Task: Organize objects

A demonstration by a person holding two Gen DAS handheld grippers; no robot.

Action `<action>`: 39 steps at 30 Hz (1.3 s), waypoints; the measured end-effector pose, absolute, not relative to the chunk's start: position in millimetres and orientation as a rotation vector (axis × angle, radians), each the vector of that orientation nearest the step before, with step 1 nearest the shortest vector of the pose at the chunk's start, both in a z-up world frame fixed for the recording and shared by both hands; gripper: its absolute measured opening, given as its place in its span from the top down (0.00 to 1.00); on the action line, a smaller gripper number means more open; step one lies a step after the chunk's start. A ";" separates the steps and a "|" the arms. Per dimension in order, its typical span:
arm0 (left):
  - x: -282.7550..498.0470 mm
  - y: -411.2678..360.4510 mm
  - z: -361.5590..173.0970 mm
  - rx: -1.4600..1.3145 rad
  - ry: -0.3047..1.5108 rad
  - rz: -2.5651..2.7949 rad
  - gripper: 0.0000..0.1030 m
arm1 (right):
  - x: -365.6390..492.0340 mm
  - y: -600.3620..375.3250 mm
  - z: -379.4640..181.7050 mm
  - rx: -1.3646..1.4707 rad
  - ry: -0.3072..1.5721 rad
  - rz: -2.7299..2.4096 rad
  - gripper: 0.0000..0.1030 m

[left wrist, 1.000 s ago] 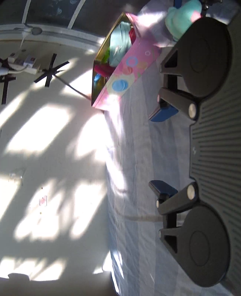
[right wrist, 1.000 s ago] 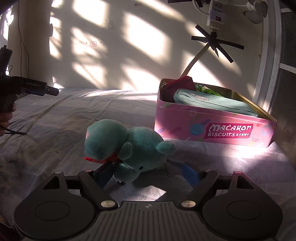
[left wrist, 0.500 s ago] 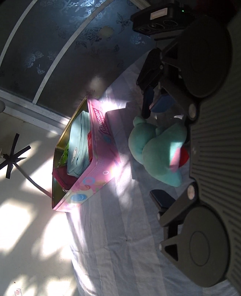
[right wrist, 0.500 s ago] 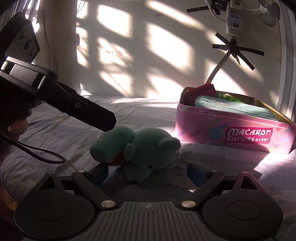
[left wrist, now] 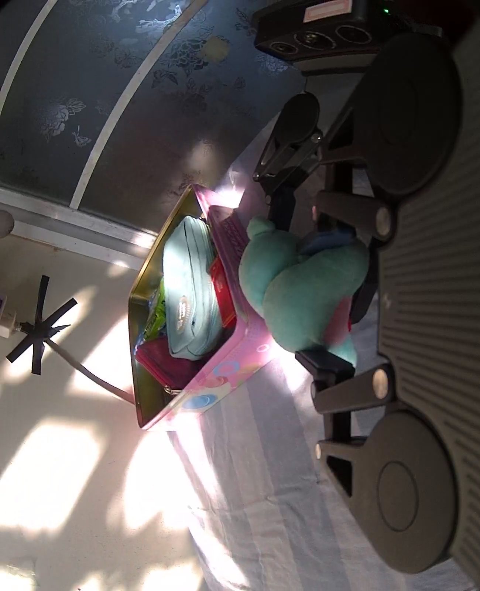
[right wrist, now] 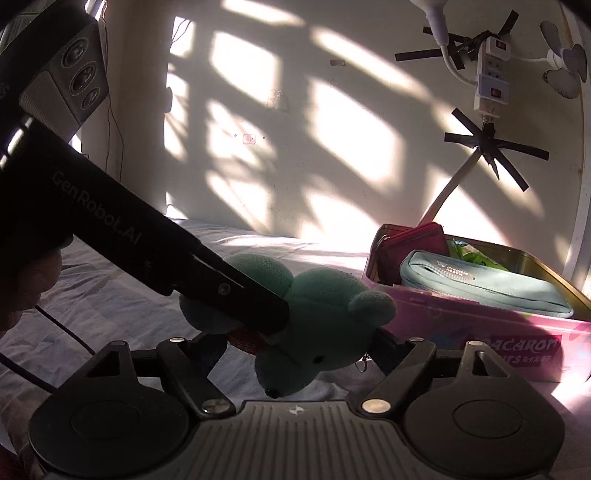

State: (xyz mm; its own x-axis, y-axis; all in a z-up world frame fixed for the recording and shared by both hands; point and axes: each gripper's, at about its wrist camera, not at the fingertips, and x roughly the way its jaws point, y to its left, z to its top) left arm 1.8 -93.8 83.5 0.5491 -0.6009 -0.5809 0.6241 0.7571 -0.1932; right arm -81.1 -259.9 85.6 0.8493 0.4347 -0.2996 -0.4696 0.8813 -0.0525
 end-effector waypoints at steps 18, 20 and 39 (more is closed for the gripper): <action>118.3 -178.2 106.1 0.060 0.557 -0.677 0.44 | 59.3 -315.7 111.5 -0.167 0.273 0.348 0.22; 138.9 -177.7 102.5 0.024 0.582 -0.665 0.44 | 82.3 -315.2 113.8 -0.175 0.325 0.374 0.22; 226.6 -221.4 64.3 0.110 0.628 -0.454 0.36 | 73.9 -346.6 105.5 0.066 0.362 0.296 0.12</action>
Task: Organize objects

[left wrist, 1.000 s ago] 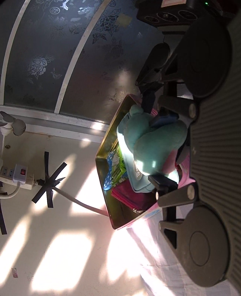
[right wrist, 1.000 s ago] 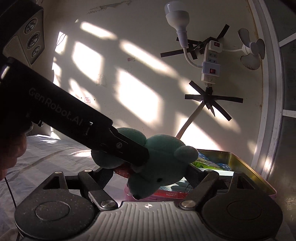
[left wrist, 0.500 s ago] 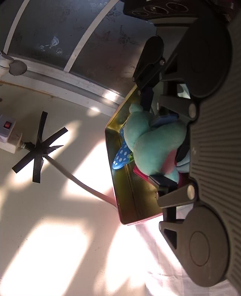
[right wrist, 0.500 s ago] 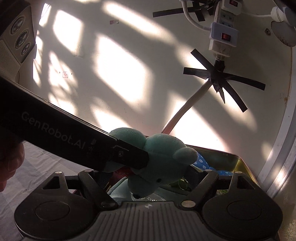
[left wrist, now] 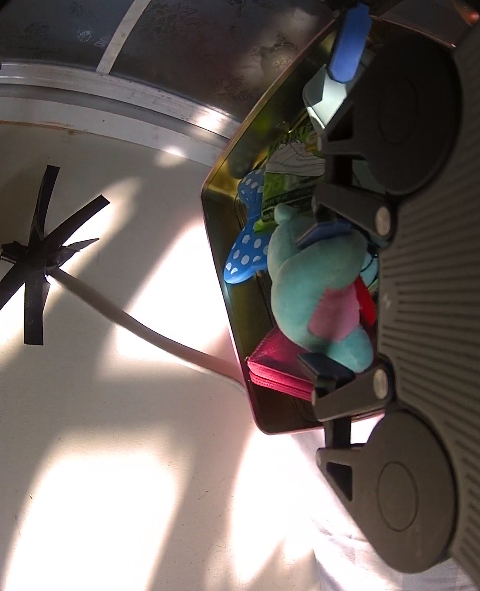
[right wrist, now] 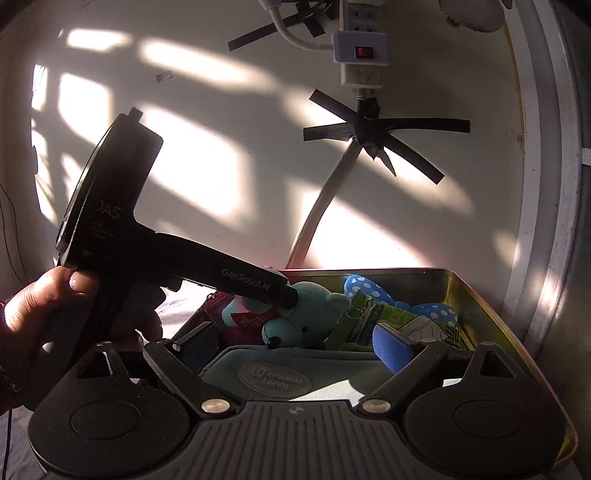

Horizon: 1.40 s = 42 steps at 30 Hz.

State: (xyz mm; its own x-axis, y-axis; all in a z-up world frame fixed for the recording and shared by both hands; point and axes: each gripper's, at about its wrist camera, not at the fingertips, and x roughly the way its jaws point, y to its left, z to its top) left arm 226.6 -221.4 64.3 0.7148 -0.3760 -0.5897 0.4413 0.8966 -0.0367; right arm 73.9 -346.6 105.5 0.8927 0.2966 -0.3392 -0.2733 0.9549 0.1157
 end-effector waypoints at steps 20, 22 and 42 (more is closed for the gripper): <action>61.6 -186.4 91.9 0.228 0.502 -0.414 0.26 | -37.9 -360.3 109.6 0.277 0.292 0.153 0.13; 50.9 -178.8 89.5 0.225 0.506 -0.410 0.26 | -50.0 -361.6 108.1 0.284 0.295 0.131 0.13; -21.7 -127.7 63.2 0.185 0.519 -0.348 0.14 | -118.2 -327.3 126.2 0.312 0.250 0.136 0.13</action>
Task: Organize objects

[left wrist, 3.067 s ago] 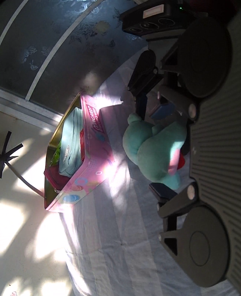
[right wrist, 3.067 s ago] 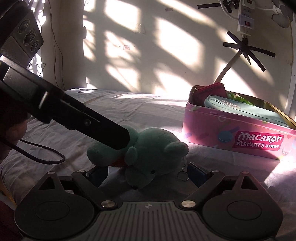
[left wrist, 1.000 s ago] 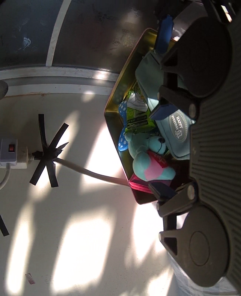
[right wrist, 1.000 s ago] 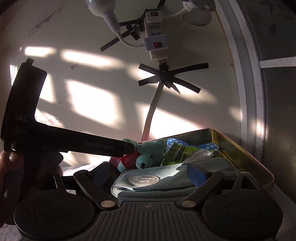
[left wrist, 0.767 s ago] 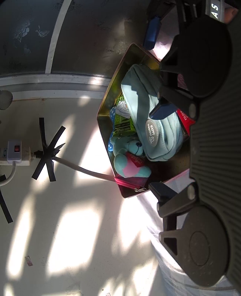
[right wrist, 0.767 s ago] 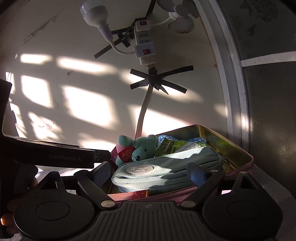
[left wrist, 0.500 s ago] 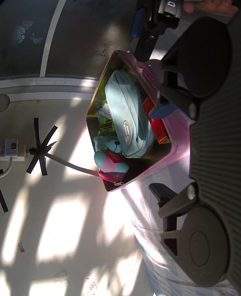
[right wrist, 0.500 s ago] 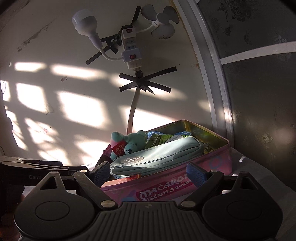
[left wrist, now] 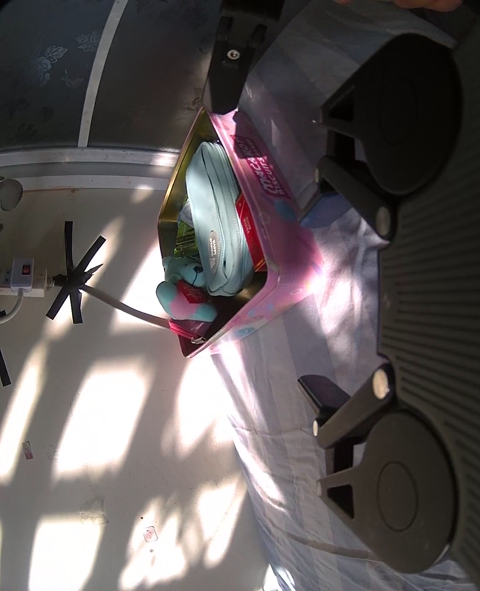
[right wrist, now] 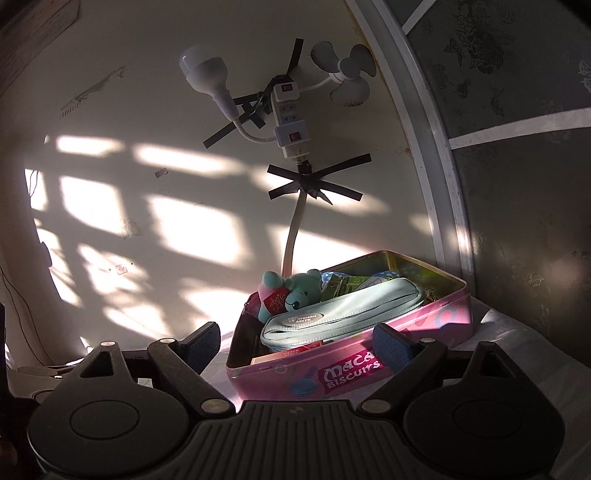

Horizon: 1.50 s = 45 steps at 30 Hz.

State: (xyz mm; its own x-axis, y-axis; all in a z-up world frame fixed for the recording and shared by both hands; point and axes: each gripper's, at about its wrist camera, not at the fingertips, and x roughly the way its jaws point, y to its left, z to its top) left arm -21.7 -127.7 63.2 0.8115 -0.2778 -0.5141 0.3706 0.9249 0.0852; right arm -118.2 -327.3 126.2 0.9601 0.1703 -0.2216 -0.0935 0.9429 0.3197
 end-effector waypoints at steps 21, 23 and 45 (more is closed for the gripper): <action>-37.7 -94.2 41.1 0.160 0.582 -0.232 0.00 | -118.9 -301.7 116.9 0.367 0.357 0.163 0.07; -36.9 -92.7 38.9 0.161 0.590 -0.232 0.00 | -117.7 -299.7 115.3 0.363 0.364 0.162 0.07; -33.4 -93.1 31.9 0.216 0.572 -0.165 0.00 | -107.4 -289.7 108.8 0.345 0.407 0.159 0.06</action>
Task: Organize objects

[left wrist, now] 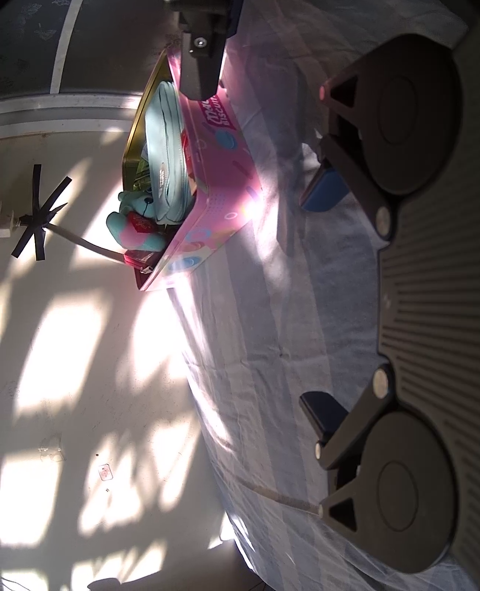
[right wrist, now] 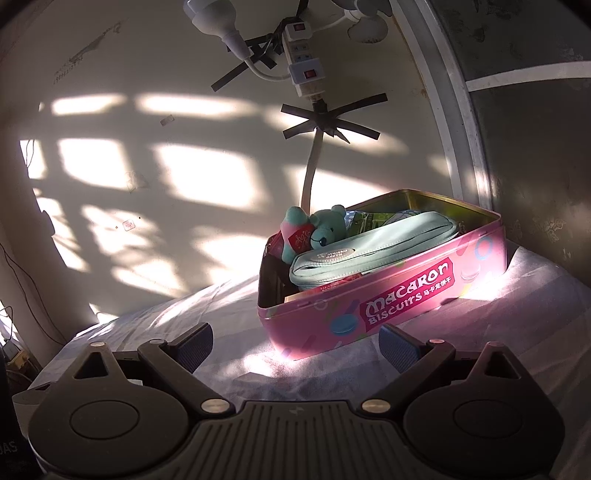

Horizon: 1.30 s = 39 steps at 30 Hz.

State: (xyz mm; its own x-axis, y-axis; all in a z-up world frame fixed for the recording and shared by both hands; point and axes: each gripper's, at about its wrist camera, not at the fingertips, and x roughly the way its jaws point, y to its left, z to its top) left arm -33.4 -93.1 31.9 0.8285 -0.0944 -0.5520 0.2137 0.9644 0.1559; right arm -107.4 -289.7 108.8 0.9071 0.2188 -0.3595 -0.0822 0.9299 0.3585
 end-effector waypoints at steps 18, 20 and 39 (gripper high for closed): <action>-28.4 -90.7 25.3 0.195 0.636 -0.153 0.00 | -104.8 -286.3 104.4 0.348 0.424 0.151 0.06; -27.7 -90.0 24.2 0.189 0.645 -0.152 0.00 | -104.6 -286.4 103.3 0.349 0.428 0.151 0.06; -24.6 -88.0 17.0 0.184 0.682 -0.150 0.00 | -100.8 -287.0 98.3 0.348 0.450 0.153 0.06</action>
